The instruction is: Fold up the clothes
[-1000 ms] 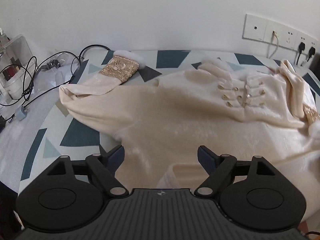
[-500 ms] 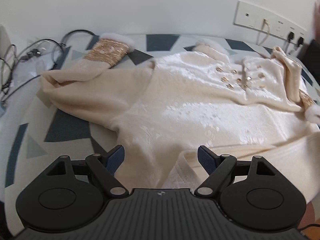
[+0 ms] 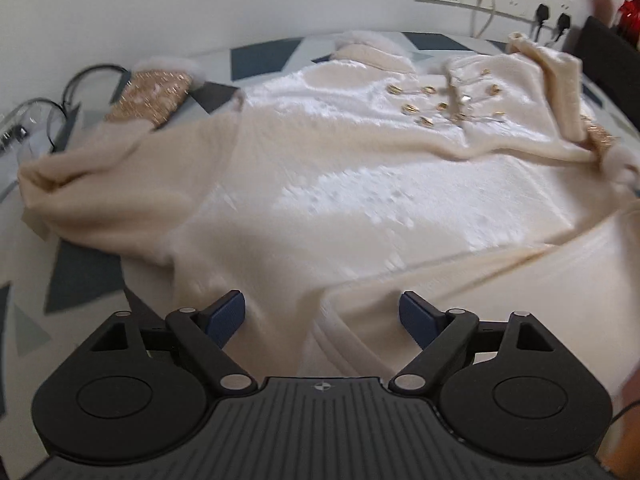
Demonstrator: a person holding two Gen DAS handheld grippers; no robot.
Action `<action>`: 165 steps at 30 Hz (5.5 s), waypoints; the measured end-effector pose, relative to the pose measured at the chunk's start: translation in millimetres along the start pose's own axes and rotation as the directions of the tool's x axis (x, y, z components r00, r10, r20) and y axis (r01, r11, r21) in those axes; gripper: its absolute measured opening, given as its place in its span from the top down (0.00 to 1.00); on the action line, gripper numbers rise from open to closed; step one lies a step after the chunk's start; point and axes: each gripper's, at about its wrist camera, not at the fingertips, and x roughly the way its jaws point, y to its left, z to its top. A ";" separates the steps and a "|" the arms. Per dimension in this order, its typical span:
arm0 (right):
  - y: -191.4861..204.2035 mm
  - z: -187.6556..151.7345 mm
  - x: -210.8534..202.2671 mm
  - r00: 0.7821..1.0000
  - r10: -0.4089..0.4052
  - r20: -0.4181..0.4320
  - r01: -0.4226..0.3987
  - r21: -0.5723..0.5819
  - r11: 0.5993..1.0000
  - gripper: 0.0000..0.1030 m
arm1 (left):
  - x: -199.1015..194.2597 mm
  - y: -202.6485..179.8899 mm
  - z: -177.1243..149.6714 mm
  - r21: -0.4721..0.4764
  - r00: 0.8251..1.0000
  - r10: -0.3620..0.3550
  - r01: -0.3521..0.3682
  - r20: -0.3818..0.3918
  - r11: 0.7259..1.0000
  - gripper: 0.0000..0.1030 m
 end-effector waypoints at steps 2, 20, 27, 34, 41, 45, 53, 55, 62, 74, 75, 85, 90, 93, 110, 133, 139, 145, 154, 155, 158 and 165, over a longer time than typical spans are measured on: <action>5.5 12.6 27.9 1.000 0.024 -0.001 -0.024 -0.008 1.000 0.13 | 6.2 0.9 7.1 -0.002 1.000 0.008 -0.008 -0.015 1.000 0.14; -54.2 45.7 148.7 0.991 -0.099 -0.088 0.100 0.002 0.995 0.66 | 50.7 -21.6 54.0 -0.002 0.999 0.033 -0.033 0.031 0.999 0.00; -76.8 44.2 122.2 0.977 -0.163 -0.138 0.181 0.132 0.975 0.57 | 52.4 -13.8 58.5 -0.032 1.000 -0.001 0.001 0.006 0.999 0.00; -9.7 97.9 70.2 0.990 0.102 0.095 -0.096 -0.063 0.993 0.34 | 20.2 0.3 101.9 0.063 0.983 -0.058 0.048 0.176 0.997 0.02; 82.3 123.9 147.5 0.952 0.268 -0.150 -0.303 -0.321 0.897 0.33 | 76.4 20.4 181.5 0.206 0.991 -0.052 0.026 0.121 0.978 0.02; 92.7 117.1 183.3 0.920 0.240 -0.311 -0.343 -0.337 0.877 0.52 | 105.7 31.0 187.9 0.309 0.997 -0.065 0.050 0.037 0.950 0.02; 63.7 95.5 181.7 0.884 0.273 -0.379 -0.393 -0.287 0.873 0.70 | 116.0 27.9 171.7 0.360 0.984 -0.179 0.169 -0.008 0.917 0.10; 63.6 98.1 187.1 0.882 0.282 -0.378 -0.394 -0.261 0.881 0.83 | 115.4 31.5 175.2 0.312 0.967 -0.253 0.251 -0.033 0.917 0.61; 66.6 139.0 145.7 0.893 0.440 -0.089 -0.449 -0.221 0.866 0.89 | 86.2 41.9 189.7 0.231 0.980 -0.176 0.151 0.091 0.961 0.95; 60.2 144.7 188.1 0.971 0.209 -0.120 -0.232 -0.226 0.946 0.42 | 97.6 47.9 180.8 0.210 0.993 0.021 -0.045 0.113 0.977 0.35; 62.2 146.9 186.5 0.969 0.225 -0.103 -0.243 -0.233 0.941 0.39 | 96.8 48.1 178.5 0.217 0.994 0.027 -0.050 0.109 0.975 0.35; 135.0 137.8 226.2 0.907 0.337 -0.253 -0.413 -0.372 0.831 0.58 | 98.4 70.7 161.3 0.180 0.992 0.107 -0.118 0.072 0.977 0.21; 144.4 145.3 234.8 0.889 0.390 -0.239 -0.452 -0.331 0.828 0.85 | 94.8 87.0 164.7 0.107 0.986 0.132 -0.143 0.098 0.984 0.19; 140.6 151.1 222.1 0.928 0.366 -0.076 -0.371 -0.309 0.876 0.86 | 92.9 95.3 169.5 0.070 0.987 0.138 -0.144 0.085 0.987 0.19; 54.8 83.9 155.0 0.980 0.196 -0.046 -0.200 -0.298 0.933 0.46 | 40.3 39.9 101.4 0.002 0.994 0.072 -0.072 0.085 0.997 0.12; 67.9 98.0 202.9 0.998 0.062 -0.023 -0.066 -0.329 0.942 0.15 | 72.8 53.0 90.6 -0.242 0.964 0.266 -0.257 0.005 0.936 0.02; 42.4 86.1 207.1 0.999 0.044 -0.014 -0.045 -0.201 0.978 0.12 | 72.1 63.3 79.3 -0.267 0.953 0.299 -0.279 0.037 0.922 0.00; 19.1 69.5 187.8 0.999 -0.004 -0.036 0.002 -0.062 0.998 0.11 | 67.1 72.2 72.3 -0.267 0.960 0.279 -0.260 0.036 0.928 0.00; 4.0 32.9 143.1 0.995 -0.071 -0.076 0.071 0.002 0.997 0.11 | 64.1 76.3 62.0 -0.189 0.971 0.222 -0.203 0.085 0.961 0.00; 2.9 28.8 138.2 0.994 -0.078 -0.080 0.079 0.001 0.997 0.11 | 62.8 77.3 59.5 -0.198 0.973 0.213 -0.194 0.083 0.961 0.00; -0.7 16.2 122.2 0.989 -0.107 -0.101 0.108 0.005 0.994 0.11 | 57.5 76.7 50.5 -0.209 0.975 0.203 -0.182 0.088 0.961 0.00; -8.3 -5.5 96.2 0.973 -0.138 -0.185 0.155 0.084 0.984 0.11 | 46.6 79.2 29.1 -0.232 0.981 0.160 -0.131 0.111 0.964 0.00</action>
